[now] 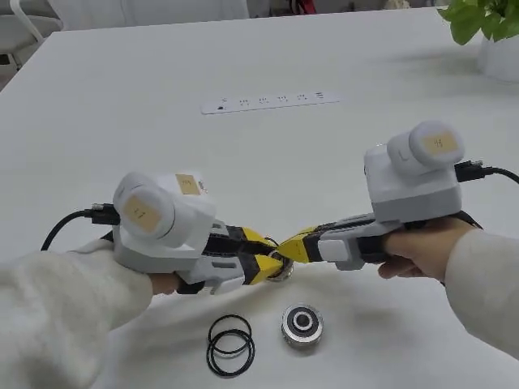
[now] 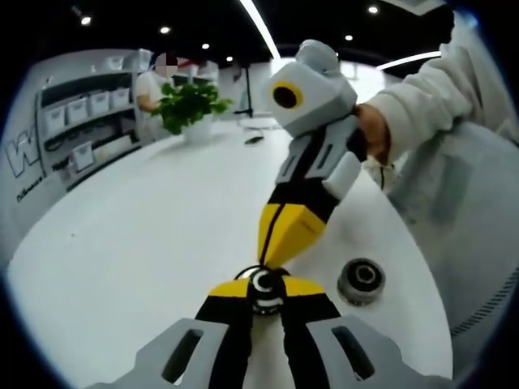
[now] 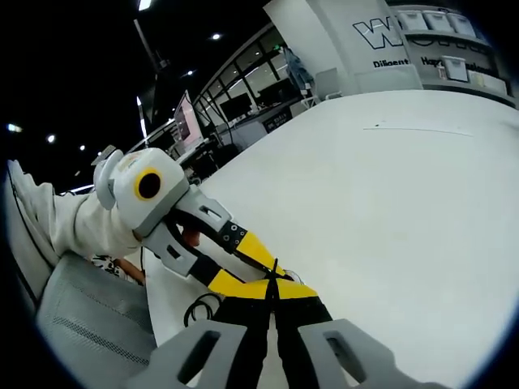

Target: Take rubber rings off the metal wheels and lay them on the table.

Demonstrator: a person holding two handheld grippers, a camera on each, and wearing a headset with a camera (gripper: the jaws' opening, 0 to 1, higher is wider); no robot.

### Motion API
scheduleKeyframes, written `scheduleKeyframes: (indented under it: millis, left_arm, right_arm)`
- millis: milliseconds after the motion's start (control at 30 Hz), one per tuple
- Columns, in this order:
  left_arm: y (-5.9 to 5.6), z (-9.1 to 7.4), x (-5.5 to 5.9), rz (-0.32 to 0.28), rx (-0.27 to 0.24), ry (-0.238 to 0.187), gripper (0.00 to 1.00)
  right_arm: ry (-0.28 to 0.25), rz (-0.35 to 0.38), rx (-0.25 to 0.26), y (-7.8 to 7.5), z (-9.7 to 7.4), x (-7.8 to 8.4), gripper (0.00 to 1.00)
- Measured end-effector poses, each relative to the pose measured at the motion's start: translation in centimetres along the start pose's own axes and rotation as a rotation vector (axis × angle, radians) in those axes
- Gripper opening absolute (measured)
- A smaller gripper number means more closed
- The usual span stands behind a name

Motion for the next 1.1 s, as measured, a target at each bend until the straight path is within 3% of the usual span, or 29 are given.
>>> scheduleKeyframes:
  millis: [100,233,467,633,933,1100]
  left_arm:
    - [-0.2,0.0,-0.1,0.026,-0.006,0.005,0.14]
    - [-0.1,-0.1,-0.3,0.003,0.000,-0.005,0.16]
    - [0.0,-1.3,-1.3,-0.006,-0.013,-0.055,0.20]
    - [-0.3,-2.8,-2.0,-0.005,-0.018,-0.100,0.28]
    - [-1.3,-6.0,-1.6,-0.046,-0.035,-0.125,0.39]
    - [-1.8,-7.4,-1.5,-0.062,-0.061,-0.138,0.49]
  right_arm:
    - [0.001,0.001,0.001,0.0,0.0,0.0,0.00]
    - [0.002,0.011,0.007,-0.3,0.0,0.1,0.00]
    - [-0.006,0.031,0.017,-0.7,-0.2,0.0,0.00]
    - [-0.011,0.031,0.015,-0.6,-0.4,-0.3,0.00]
    - [-0.030,0.023,-0.006,0.4,-0.4,-0.9,0.00]
    - [-0.027,0.030,-0.045,1.5,-0.3,-1.0,0.00]
Point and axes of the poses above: the centre of the closed fingertips' face, and the gripper's own axes: z roughly forward along the fingers, y roughly to its left, x roughly out of its underside, the point moved 1 cm from there along -z, roughly backward along the fingers, and after that the axes turned 3 degrees about x, right-handed, at the moved point
